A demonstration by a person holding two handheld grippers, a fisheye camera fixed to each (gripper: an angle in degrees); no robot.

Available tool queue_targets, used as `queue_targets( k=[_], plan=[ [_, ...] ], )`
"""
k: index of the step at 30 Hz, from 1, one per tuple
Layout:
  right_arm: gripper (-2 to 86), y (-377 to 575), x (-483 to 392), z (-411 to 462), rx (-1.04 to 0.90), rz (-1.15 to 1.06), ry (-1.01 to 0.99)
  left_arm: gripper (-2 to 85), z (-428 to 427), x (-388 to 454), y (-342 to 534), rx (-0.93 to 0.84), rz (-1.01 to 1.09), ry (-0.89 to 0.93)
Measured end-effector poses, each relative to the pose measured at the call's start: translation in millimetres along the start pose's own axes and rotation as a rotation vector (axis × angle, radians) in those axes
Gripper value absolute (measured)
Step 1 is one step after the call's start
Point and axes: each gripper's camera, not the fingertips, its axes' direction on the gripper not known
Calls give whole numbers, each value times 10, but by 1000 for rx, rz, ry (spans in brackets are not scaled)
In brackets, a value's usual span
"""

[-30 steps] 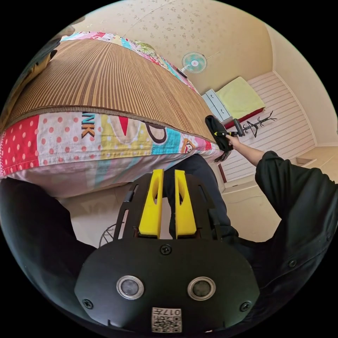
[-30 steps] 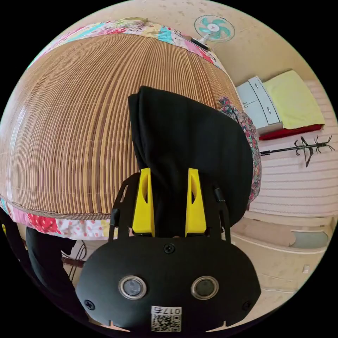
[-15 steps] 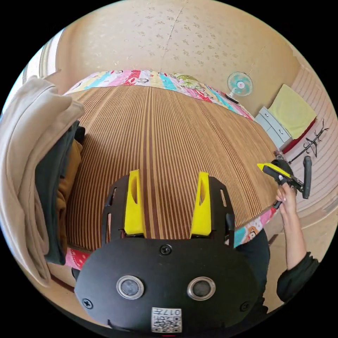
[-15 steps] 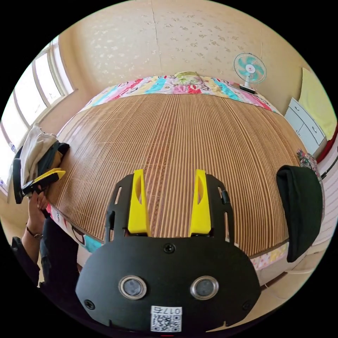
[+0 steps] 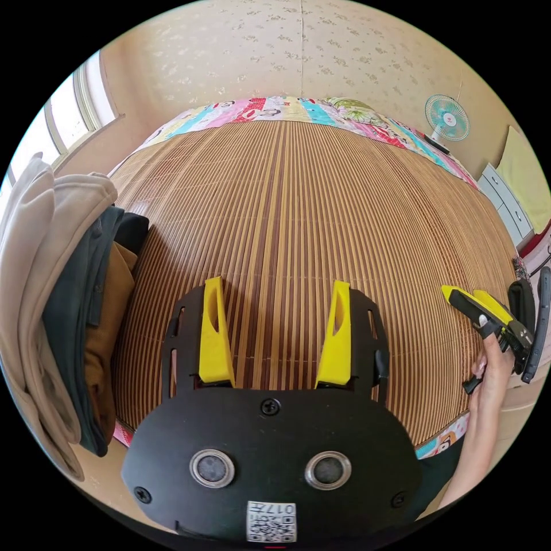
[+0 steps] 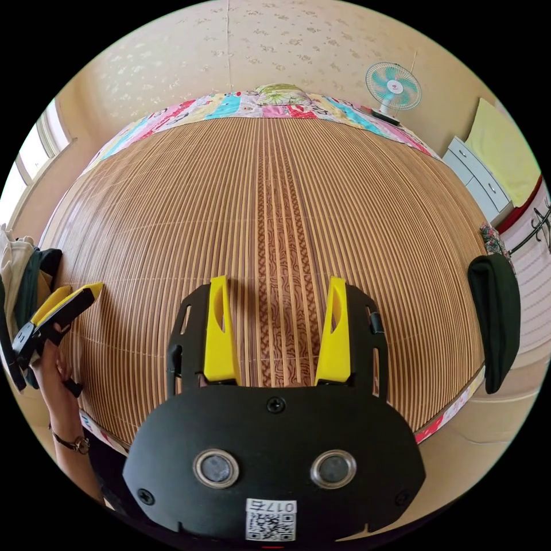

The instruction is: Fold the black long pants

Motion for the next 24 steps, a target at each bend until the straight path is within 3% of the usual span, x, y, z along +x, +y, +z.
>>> queue_targets(
  k=[24],
  plan=[
    [228,50,373,44,-3,-4,9,243,-35,-71,286,-5,-1,0]
  ],
)
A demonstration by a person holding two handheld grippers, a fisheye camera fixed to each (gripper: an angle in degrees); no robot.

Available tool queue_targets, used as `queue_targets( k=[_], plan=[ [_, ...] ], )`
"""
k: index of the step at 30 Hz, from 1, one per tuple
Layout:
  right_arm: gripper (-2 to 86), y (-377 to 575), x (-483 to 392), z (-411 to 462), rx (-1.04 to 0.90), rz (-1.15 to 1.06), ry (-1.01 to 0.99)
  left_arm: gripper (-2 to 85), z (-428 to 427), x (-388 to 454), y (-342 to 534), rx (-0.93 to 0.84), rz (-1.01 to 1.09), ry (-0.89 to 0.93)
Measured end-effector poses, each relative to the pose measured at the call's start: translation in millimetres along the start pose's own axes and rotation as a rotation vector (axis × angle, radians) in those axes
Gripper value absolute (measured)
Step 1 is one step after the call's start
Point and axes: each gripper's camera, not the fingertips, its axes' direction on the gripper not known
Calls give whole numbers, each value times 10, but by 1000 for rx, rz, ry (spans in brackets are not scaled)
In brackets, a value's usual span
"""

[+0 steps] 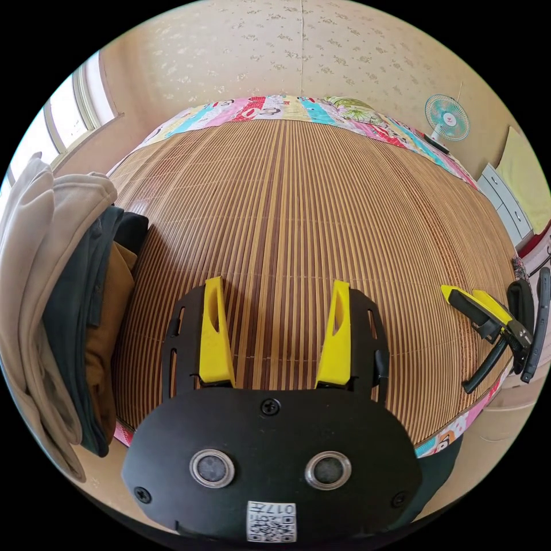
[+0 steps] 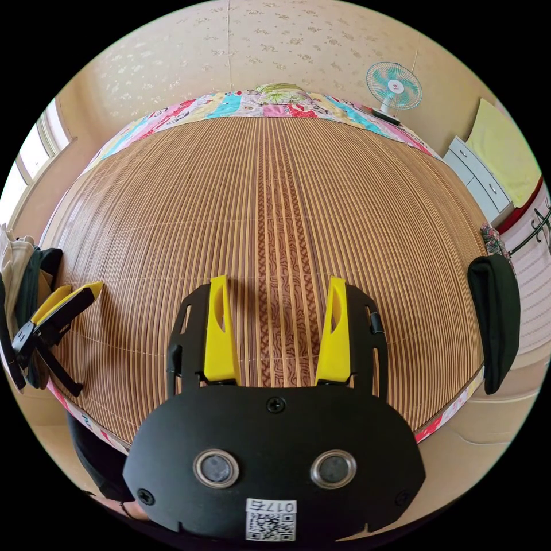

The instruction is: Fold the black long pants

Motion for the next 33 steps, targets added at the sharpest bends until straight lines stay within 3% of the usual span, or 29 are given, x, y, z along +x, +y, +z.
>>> queue_targets(
  k=[33],
  plan=[
    [228,-174,63,170,2,3,1,243,41,-63,92,1,-1,-2]
  ],
)
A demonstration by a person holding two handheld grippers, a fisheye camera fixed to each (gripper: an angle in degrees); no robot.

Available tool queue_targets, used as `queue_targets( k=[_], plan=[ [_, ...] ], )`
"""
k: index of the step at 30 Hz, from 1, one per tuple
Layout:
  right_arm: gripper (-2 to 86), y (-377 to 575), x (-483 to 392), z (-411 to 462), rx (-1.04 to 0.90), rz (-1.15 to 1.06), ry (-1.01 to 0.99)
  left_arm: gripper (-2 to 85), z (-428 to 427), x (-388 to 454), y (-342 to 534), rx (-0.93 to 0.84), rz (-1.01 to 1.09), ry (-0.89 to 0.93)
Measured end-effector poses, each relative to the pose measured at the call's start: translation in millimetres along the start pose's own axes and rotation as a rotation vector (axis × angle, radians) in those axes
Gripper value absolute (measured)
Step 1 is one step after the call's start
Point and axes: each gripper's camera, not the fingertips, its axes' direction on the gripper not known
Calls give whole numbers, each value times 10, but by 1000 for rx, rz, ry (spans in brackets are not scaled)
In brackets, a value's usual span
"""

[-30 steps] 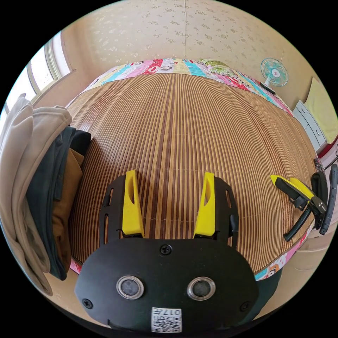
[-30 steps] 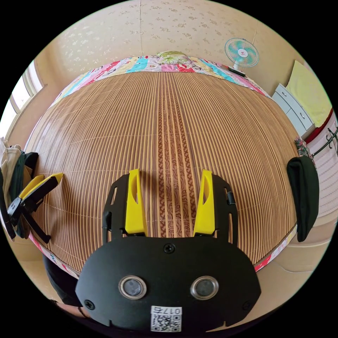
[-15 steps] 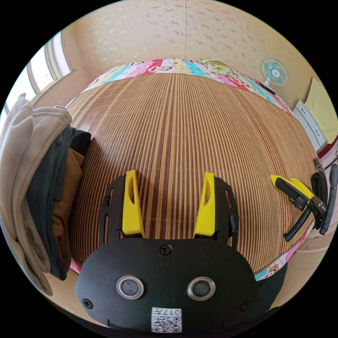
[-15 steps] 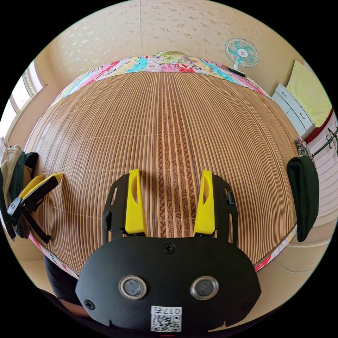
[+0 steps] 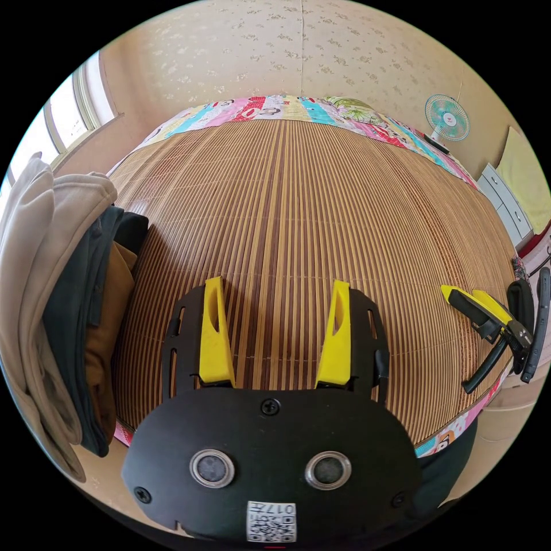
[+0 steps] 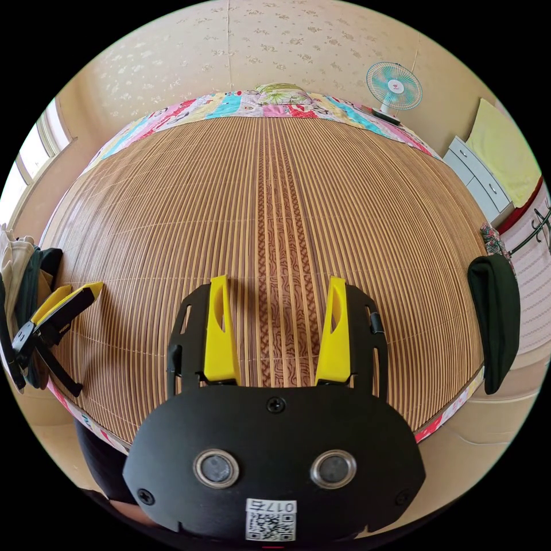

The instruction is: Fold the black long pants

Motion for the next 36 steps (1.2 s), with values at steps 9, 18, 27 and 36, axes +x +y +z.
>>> queue_targets(
  k=[9,18,27,36],
  plan=[
    [228,-91,-72,58,1,1,-1,242,26,32,-27,0,-1,0],
    [227,-197,-170,115,2,3,-2,242,59,85,-79,1,-1,1],
    [228,-316,-282,166,4,4,-3,242,101,154,-159,1,-2,2],
    [228,-440,-406,205,5,2,2,242,130,237,-270,1,-2,1]
  ],
)
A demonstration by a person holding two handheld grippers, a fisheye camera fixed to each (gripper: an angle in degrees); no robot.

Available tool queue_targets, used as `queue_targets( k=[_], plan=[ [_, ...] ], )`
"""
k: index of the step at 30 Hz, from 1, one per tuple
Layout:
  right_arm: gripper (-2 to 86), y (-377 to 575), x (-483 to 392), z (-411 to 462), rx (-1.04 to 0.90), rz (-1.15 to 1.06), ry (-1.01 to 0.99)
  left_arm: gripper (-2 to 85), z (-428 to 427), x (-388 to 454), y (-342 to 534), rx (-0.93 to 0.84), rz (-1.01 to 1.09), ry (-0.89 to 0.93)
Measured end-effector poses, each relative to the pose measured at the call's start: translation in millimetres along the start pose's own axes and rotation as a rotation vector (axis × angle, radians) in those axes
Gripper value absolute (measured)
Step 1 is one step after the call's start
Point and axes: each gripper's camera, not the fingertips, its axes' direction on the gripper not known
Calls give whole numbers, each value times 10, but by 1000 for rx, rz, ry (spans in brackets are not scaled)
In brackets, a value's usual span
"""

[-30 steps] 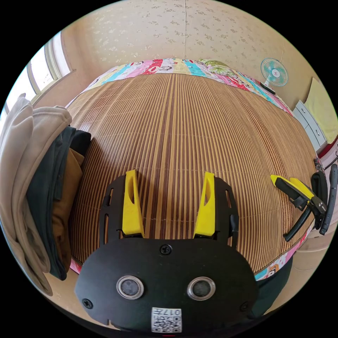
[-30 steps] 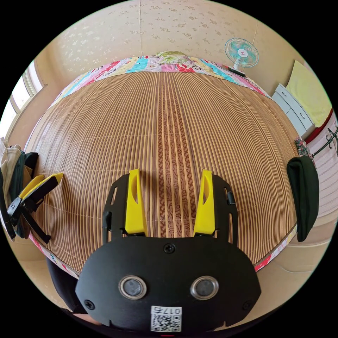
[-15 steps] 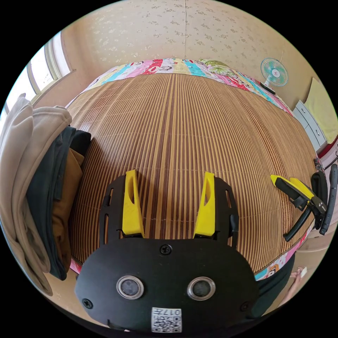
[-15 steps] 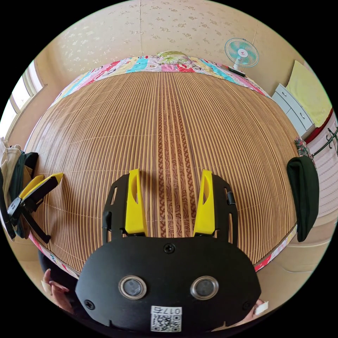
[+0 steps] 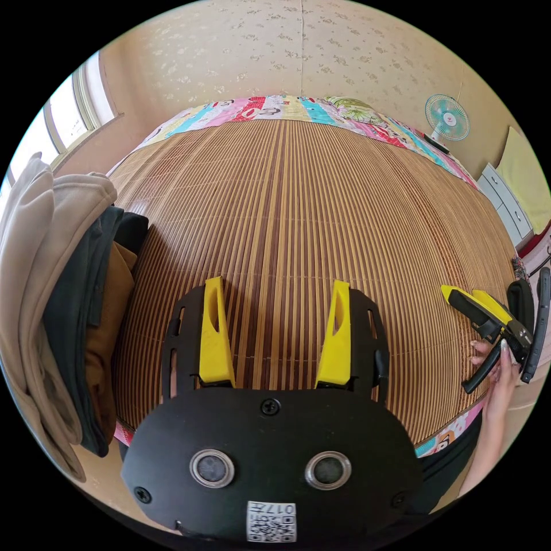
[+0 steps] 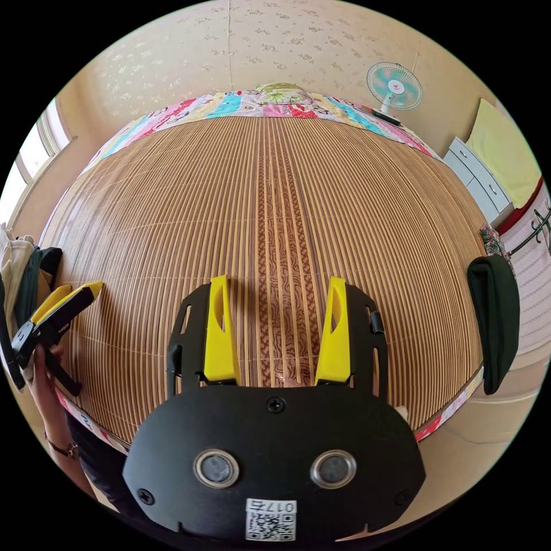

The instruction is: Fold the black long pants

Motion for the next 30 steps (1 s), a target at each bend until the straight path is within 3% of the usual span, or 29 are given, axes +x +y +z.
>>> queue_targets(
  k=[24,30],
  plan=[
    [223,-259,-89,-46,-16,16,-12,215,14,212,-514,1,47,10],
    [154,-15,55,-280,-28,-4,-77,183,-11,156,-644,4,67,57]
  ],
)
